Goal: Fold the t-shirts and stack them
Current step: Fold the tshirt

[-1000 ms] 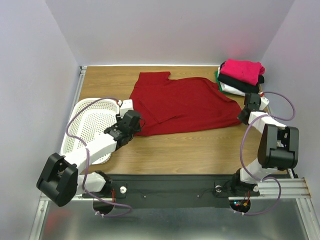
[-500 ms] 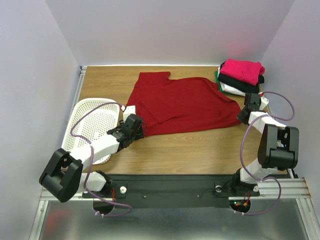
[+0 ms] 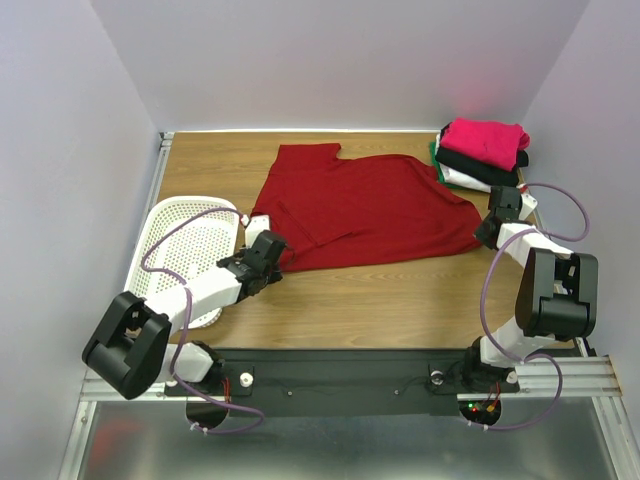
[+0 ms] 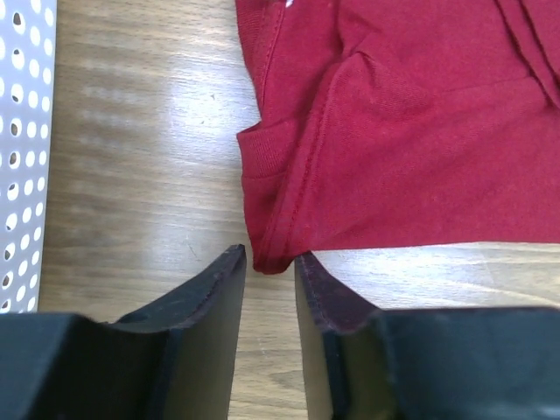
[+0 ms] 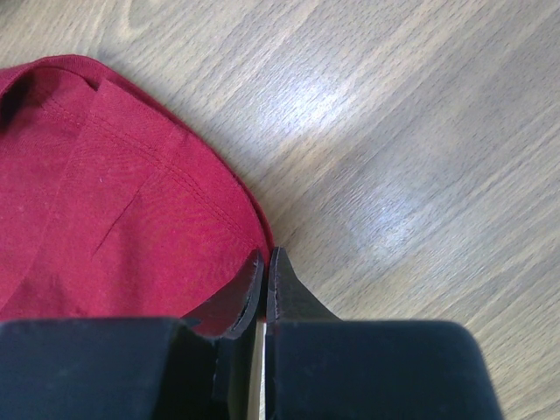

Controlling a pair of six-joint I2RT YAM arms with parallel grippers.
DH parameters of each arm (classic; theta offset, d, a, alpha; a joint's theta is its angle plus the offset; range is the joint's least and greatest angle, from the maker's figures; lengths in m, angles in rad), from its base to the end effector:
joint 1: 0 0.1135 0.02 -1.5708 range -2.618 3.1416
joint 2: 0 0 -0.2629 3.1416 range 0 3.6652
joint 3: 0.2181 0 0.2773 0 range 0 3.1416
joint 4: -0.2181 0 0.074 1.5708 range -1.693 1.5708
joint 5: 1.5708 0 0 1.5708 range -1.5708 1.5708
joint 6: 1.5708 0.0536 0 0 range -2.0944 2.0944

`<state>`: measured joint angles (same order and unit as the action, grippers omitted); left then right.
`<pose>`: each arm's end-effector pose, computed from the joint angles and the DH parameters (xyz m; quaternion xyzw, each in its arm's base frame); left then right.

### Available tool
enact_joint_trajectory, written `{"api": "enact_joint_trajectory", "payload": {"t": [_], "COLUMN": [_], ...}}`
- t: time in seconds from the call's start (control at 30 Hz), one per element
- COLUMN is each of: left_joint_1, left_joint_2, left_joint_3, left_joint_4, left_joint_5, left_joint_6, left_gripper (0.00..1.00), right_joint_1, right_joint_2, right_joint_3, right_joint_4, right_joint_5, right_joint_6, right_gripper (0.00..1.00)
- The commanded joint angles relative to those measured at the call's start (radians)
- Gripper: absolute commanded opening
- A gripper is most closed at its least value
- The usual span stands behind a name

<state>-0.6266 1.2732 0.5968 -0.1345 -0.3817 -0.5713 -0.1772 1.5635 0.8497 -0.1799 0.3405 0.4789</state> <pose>0.2360 -0.1462 0.1525 -0.0451 0.9134 -0.0598 0.4001 0.3315 -0.0776 0.1474 0.3528 0.8619 -0.1088 0.3476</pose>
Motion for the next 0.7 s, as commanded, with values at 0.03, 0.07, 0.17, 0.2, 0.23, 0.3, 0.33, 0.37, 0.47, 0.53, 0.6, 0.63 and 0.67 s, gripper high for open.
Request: {"api": "enact_joint_trajectory", "payload": {"t": [0.03, 0.07, 0.17, 0.2, 0.23, 0.3, 0.33, 0.37, 0.47, 0.53, 0.6, 0.63, 0.67], "left_joint_1": [-0.002, -0.002, -0.002, -0.001, -0.001, -0.001, -0.001, -0.001, -0.001, -0.002, -0.008, -0.015, -0.024], "left_joint_2": [0.009, 0.005, -0.006, -0.006, -0.003, 0.002, 0.011, 0.017, 0.034, 0.044, 0.052, 0.057, 0.067], "left_joint_3": [0.031, 0.032, 0.035, 0.038, 0.041, 0.049, 0.063, 0.069, 0.099, 0.116, 0.13, 0.139, 0.162], "left_joint_4": [-0.03, -0.031, -0.039, -0.04, -0.043, -0.05, -0.056, -0.062, -0.097, -0.119, -0.135, -0.151, -0.168], "left_joint_5": [-0.048, -0.054, -0.068, -0.069, -0.071, -0.083, -0.091, -0.098, -0.143, -0.154, -0.157, -0.164, -0.184], "left_joint_6": [-0.012, -0.012, -0.016, -0.015, -0.01, -0.004, -0.002, 0.001, 0.011, 0.02, 0.027, 0.027, 0.016], "left_gripper": [0.33, 0.33, 0.21, 0.2, 0.17, 0.08, 0.02, 0.02, 0.0, 0.0, 0.0, 0.0, 0.0], "right_joint_1": [-0.01, -0.01, -0.01, -0.01, -0.01, -0.01, -0.01, -0.01, -0.011, -0.015, -0.018, -0.019, -0.021], "right_joint_2": [-0.036, -0.036, -0.036, -0.037, -0.037, -0.037, -0.039, -0.039, -0.042, -0.046, -0.051, -0.052, -0.054], "right_joint_3": [0.005, 0.006, 0.008, 0.006, 0.008, 0.005, 0.005, 0.005, 0.002, -0.001, -0.003, -0.004, -0.005], "right_joint_4": [0.01, 0.01, 0.01, 0.01, 0.01, 0.01, 0.01, 0.008, 0.008, 0.01, 0.008, 0.008, 0.01], "right_joint_5": [0.003, 0.002, 0.002, 0.0, 0.0, 0.002, 0.005, 0.008, 0.017, 0.022, 0.026, 0.032, 0.04], "right_joint_6": [-0.01, -0.01, -0.01, -0.01, -0.01, -0.013, -0.011, -0.011, -0.013, -0.014, -0.014, -0.016, -0.014], "right_gripper": [0.0, 0.0, 0.0, 0.0, 0.0, 0.0, 0.0, 0.0, 0.0, 0.0, 0.0, 0.0, 0.01]}}
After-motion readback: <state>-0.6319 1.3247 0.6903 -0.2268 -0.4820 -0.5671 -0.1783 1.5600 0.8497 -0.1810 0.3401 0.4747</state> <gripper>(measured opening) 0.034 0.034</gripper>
